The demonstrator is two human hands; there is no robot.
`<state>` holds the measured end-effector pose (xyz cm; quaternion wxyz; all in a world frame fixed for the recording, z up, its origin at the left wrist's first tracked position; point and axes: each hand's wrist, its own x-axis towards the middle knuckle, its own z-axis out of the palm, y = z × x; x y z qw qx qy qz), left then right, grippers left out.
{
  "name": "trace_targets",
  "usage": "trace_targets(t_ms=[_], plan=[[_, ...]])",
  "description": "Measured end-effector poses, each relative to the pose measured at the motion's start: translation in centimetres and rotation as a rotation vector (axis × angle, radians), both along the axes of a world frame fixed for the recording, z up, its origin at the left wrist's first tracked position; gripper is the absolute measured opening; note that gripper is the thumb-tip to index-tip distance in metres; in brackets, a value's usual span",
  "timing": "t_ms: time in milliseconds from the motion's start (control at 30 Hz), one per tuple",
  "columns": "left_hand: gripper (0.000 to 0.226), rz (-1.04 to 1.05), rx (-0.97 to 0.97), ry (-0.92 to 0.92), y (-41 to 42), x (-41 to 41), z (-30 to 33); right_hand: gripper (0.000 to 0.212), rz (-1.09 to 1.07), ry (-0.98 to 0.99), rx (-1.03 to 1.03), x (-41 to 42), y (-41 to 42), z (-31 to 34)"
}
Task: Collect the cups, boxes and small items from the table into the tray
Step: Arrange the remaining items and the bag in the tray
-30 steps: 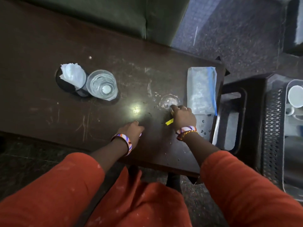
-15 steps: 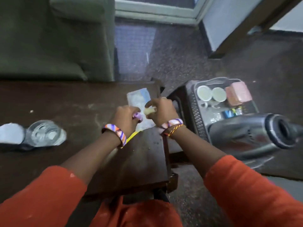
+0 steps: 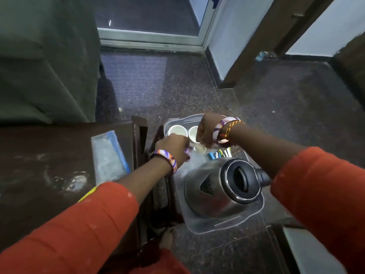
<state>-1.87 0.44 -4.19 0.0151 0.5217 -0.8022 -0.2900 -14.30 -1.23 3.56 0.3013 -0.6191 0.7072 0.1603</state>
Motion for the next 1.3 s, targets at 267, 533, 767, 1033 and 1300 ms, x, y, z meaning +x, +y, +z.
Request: trace_targets(t_ms=[267, 533, 767, 1033, 1300], plan=[[0.021, -0.174, -0.158, -0.471, 0.9, -2.5, -4.1, 0.037, 0.335, -0.040, 0.313, -1.2, -1.1, -4.3], [0.023, -0.185, -0.113, -0.549, 0.7, -3.0, -5.6, 0.046, 0.512, 0.071, 0.438, -0.6, -1.2, -3.5], [0.022, -0.254, -0.094, -0.575, 0.2, -2.6, -5.9, 0.035, 0.596, 0.059, 0.566, -0.1, -1.5, -8.5], [0.029, -0.240, -0.086, -0.465, 0.2, -1.6, -5.7, 0.034, 0.713, 0.006, 0.458, -0.3, -2.4, -2.5], [0.030, 0.178, -0.116, -0.013, 2.8, 8.4, -4.1, 0.042, 0.435, -0.111, 0.660, 2.5, -3.6, -2.8]])
